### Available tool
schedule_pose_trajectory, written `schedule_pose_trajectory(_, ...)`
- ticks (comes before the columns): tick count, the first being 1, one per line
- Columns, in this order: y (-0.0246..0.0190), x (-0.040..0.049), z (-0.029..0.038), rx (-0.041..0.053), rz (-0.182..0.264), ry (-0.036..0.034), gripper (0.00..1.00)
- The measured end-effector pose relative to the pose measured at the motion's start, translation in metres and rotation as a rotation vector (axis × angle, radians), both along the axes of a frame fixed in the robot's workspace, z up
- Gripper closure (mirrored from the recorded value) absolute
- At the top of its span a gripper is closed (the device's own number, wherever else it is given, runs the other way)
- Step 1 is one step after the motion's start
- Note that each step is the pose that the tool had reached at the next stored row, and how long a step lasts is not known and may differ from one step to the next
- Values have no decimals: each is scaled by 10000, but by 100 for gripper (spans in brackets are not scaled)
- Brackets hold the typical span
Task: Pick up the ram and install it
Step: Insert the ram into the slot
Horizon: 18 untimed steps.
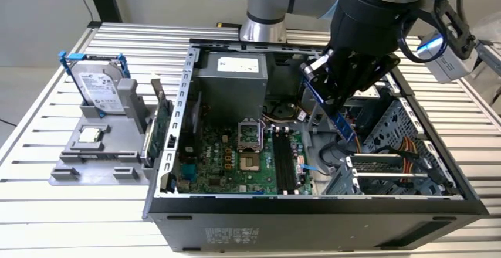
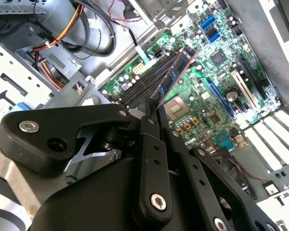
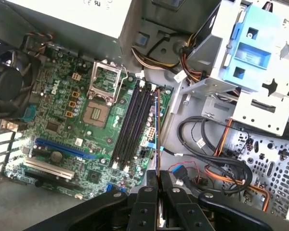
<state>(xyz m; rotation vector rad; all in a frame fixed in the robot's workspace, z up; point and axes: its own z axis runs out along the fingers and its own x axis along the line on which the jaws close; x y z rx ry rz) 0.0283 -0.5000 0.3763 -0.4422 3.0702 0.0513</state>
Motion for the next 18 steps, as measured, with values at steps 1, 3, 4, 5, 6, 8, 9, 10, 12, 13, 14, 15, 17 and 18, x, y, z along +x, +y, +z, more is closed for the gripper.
schedule_pose_trajectory(1, 0, 0, 0, 0, -22, 0, 100)
schedule_pose_trajectory(3, 0, 0, 0, 0, -65, 0, 100)
schedule_pose_trajectory(4, 0, 0, 0, 0, -89, 0, 100)
schedule_pose_trajectory(5, 0, 0, 0, 1, -112, 0, 100)
schedule_pose_trajectory(6, 0, 0, 0, 0, -137, 0, 100)
schedule_pose_trajectory(8, 0, 0, 0, 0, -187, 0, 100)
schedule_pose_trajectory(9, 0, 0, 0, 0, -215, 0, 100)
schedule_pose_trajectory(10, 0, 0, 0, 0, -243, 0, 100)
schedule_pose_trajectory(12, 0, 0, 0, 0, -302, 0, 100)
schedule_pose_trajectory(13, 0, 0, 0, 0, -330, 0, 100)
schedule_pose_trajectory(14, 0, 0, 0, 1, -361, 0, 100)
schedule_pose_trajectory(15, 0, 0, 0, -1, -391, 0, 100)
schedule_pose_trajectory(17, 0, 0, 0, -1, -451, 0, 100)
schedule_pose_trajectory(18, 0, 0, 0, 0, -485, 0, 100)
